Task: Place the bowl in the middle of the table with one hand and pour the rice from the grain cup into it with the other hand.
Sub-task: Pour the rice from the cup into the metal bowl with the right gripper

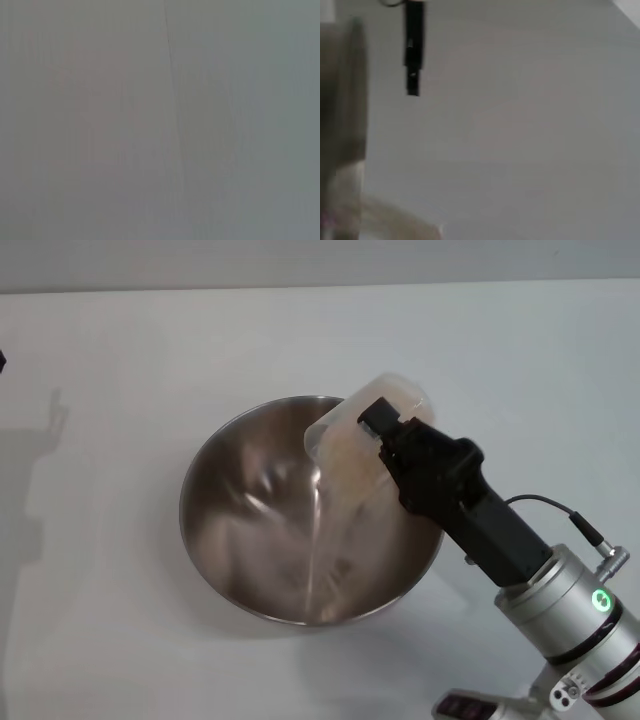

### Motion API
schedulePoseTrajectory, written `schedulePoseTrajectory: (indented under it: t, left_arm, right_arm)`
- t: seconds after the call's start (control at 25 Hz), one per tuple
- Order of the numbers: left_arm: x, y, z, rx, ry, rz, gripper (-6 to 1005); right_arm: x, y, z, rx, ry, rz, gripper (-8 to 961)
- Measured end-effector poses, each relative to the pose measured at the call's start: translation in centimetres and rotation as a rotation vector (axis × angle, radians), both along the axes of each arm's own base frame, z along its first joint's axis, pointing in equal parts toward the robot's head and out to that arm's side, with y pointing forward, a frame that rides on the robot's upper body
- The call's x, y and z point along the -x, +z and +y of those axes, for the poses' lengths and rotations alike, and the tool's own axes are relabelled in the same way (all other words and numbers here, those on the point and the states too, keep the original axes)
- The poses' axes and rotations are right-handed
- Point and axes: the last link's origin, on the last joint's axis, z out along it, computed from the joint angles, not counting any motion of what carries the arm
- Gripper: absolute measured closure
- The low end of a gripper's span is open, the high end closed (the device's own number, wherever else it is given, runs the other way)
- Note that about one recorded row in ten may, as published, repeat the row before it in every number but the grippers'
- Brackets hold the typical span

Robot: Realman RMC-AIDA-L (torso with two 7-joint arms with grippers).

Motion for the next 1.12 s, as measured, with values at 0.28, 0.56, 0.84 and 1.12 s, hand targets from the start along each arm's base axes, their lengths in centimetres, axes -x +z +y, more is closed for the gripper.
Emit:
schedulePoseTrajectory:
  t: [0.28,0.56,0.84,1.12]
  left_arm:
    - [-0.2,-0.2,0.0,0.005,-0.007,-0.002,180]
    - [-0.3,-0.3,0.0,0.008,-0.01,-0.003,183]
    - [-0.4,-0.6,-0.1,0.017,-0.013,-0.007,184]
    - [-0.5,-0.8,-0.2,0.022,-0.015,-0.007,184]
  right_arm:
    - [0.4,-0.9,-0.2,-0.124,0.046,-0.177,939]
    - [0.7,-1.8,-0.4,-0.255,0.094,-0.367,939]
    - [0.9,-2.3,-0.6,-0.342,0.142,-0.493,937]
    - [1.1,-2.7,-0.9,-0.366,0.188,-0.547,939]
